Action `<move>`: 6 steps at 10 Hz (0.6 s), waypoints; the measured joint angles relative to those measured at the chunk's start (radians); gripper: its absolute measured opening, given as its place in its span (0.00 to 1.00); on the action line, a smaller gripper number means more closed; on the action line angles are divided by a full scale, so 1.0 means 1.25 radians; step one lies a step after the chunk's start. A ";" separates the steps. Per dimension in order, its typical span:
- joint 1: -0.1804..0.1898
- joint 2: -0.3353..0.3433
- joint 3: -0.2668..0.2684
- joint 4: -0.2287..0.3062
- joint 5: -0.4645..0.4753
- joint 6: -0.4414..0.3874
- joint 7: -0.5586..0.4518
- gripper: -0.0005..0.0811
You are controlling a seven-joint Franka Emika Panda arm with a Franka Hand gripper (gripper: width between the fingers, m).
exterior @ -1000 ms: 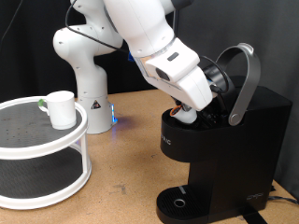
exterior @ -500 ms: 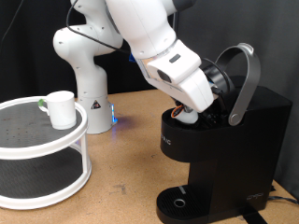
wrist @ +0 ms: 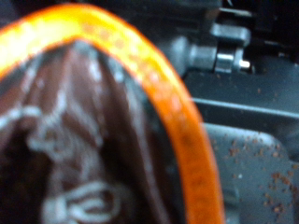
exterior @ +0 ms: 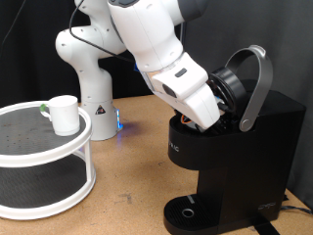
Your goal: Make a cup of coffee with the keurig machine
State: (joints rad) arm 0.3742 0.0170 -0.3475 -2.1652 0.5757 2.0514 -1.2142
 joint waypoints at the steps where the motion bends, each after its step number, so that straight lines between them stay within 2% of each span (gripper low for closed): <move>1: 0.000 0.002 -0.001 0.000 0.002 0.001 -0.002 0.89; 2: 0.000 0.003 -0.002 0.000 0.018 0.006 -0.015 0.89; 3: 0.000 0.002 -0.005 0.000 0.040 0.009 -0.038 0.97; 6: -0.006 -0.019 -0.011 0.002 0.088 -0.012 -0.109 0.99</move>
State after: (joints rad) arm 0.3667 -0.0063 -0.3616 -2.1626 0.6858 2.0367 -1.3499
